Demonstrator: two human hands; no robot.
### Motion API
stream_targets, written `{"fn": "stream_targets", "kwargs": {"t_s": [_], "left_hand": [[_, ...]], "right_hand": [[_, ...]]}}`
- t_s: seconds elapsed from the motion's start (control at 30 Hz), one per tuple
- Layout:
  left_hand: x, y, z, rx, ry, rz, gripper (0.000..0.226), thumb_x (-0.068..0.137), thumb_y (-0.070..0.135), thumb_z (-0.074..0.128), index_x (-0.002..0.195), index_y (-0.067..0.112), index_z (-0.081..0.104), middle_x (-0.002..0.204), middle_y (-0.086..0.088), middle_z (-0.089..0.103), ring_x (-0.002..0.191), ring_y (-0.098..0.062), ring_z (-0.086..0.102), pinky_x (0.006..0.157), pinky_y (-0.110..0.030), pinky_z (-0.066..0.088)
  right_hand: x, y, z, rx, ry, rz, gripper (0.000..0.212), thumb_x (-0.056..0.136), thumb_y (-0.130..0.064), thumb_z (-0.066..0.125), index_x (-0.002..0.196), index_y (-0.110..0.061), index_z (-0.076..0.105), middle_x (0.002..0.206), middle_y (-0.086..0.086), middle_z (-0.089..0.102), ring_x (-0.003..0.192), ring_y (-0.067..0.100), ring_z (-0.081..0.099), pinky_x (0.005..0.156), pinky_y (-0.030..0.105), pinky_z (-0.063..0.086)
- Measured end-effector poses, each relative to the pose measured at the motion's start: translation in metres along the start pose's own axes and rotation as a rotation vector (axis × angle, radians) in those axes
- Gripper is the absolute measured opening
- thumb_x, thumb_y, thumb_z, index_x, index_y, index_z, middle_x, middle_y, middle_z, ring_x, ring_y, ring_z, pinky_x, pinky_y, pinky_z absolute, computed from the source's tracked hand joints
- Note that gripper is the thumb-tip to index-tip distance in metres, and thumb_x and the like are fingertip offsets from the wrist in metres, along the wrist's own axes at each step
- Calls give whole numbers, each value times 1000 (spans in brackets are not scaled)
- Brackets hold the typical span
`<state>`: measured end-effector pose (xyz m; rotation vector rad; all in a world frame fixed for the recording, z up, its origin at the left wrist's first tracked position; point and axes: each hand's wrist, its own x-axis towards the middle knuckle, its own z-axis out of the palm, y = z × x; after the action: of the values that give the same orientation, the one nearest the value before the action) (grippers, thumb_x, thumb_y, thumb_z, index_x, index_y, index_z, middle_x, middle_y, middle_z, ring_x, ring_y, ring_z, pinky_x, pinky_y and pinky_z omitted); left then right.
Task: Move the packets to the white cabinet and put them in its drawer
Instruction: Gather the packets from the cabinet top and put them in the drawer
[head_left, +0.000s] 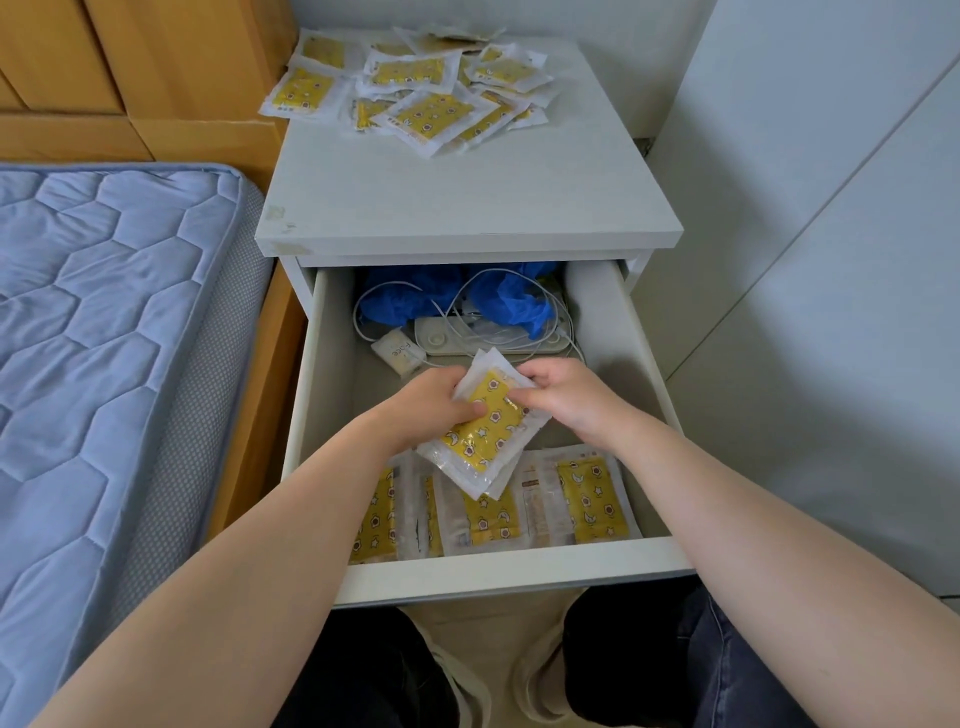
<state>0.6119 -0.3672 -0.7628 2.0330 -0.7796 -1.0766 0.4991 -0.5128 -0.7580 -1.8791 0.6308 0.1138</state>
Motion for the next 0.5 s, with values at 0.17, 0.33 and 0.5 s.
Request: {"fn": "stream_targets", "kwargs": {"t_s": [0.17,0.33,0.5], "left_hand": [[-5,7,-1,-93,-58,41,23,86,21,70,108,23,62,100,6,71,88,-8,69,75,-23,55],[2,-10,-8,-15,167,-82,31,102,31,42,104,14,68,92,-1,71,89,-17,68,78,-28,52],[12,-28,7,511,-129,-166,42,103,37,33,127,15,59,128,-5,60,115,-22,55,97,-32,40]], "right_hand": [[4,3,-11,16,74,2,12,83,-4,67,89,-14,69,95,8,73,92,23,69,91,41,53],[1,7,-30,-72,46,99,13,86,-6,63,88,-19,68,96,4,70,95,21,65,91,39,51],[-1,16,15,-599,-237,54,35,87,-10,64,121,-13,61,116,2,62,109,20,58,83,26,43]]}}
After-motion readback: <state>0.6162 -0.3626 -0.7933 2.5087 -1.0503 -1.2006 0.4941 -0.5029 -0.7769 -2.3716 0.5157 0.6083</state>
